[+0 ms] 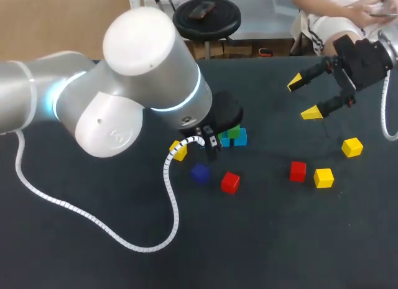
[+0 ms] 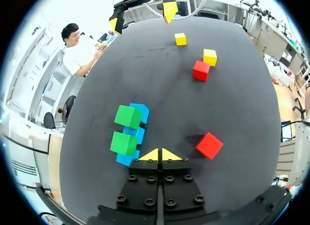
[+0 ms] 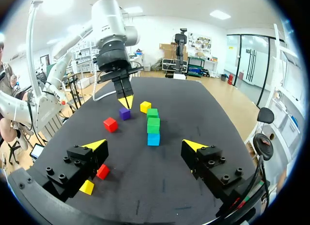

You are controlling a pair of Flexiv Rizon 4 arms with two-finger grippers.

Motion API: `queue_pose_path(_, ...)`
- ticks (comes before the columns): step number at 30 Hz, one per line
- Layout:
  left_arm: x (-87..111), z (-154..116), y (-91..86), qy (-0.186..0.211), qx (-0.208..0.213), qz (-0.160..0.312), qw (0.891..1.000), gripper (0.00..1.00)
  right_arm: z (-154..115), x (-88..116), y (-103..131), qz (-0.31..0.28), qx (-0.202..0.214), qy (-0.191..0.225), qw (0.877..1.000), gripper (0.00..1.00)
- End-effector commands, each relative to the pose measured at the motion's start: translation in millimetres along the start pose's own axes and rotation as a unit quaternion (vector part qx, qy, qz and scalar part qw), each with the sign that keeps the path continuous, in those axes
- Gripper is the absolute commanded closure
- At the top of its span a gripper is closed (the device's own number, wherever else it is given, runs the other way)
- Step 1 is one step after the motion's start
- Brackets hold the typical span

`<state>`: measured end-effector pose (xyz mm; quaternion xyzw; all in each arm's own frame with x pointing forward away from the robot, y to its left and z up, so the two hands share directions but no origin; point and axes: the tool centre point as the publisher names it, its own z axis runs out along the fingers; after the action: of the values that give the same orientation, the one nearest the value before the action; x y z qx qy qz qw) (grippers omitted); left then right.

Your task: Place the blue cubes, place green cubes on the blue cubes, place the yellow cubes on the green cubes, then place the red cubes on the yellow cubes, and place purple cube on the red cubes.

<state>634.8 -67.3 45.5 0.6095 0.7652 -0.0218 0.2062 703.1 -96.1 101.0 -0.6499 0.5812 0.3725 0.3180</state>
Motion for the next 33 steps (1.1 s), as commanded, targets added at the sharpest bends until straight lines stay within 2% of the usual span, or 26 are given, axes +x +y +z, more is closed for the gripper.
queue_pose_path(1, -0.8, 0.6, 2.9, 0.003, 0.001, 0.0, 1.0, 1.0, 0.1, 0.0, 0.4, -0.001, 0.001, 0.0, 1.0, 0.0)
queue_pose_path(12, 1.7, 2.3, 3.1, 0.003, 0.006, -0.003, 1.0, 1.0, 0.1, 0.0, 0.4, -0.001, 0.001, 0.0, 1.0, 0.0)
queue_pose_path(23, -1.5, 6.1, -6.2, -0.003, 0.02, -0.006, 1.0, 1.0, 0.1, 0.0, 0.4, -0.001, 0.001, 0.0, 1.0, 0.0)
queue_pose_path(33, -2.9, 8.9, 3.6, 0.004, 0.015, 0.003, 1.0, 1.0, 0.1, 0.0, 0.4, -0.001, 0.001, 0.0, 1.0, 0.0)
